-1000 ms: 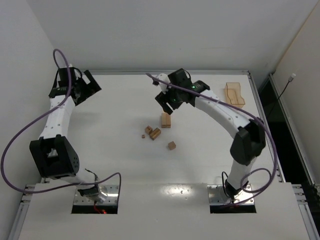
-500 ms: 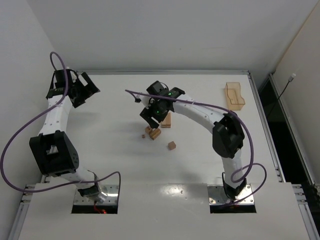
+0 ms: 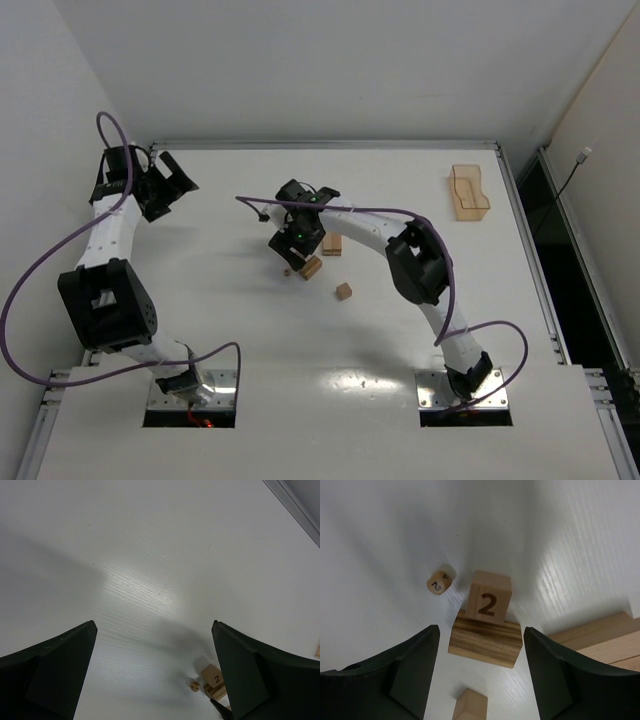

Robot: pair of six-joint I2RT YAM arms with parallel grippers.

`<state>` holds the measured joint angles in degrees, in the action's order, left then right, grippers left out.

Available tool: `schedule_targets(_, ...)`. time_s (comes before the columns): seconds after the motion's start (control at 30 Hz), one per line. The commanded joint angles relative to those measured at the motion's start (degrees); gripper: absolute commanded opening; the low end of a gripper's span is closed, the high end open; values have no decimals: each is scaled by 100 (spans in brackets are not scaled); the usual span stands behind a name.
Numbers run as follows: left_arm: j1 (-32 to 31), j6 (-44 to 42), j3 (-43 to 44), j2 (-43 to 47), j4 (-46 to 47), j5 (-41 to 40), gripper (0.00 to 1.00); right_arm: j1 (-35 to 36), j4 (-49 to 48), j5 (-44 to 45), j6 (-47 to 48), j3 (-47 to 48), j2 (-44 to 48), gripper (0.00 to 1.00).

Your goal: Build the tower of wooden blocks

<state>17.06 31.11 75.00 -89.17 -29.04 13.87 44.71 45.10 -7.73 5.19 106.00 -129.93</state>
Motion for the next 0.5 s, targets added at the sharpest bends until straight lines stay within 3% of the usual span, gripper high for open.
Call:
schedule_targets(0.0,87,18,-38,-21,223,213,100,-15,-186,86,-132,509,-102,64)
schedule_targets(0.47,87,70,67,-233,223,318,100,-15,-186,96,-238,624,-366,62)
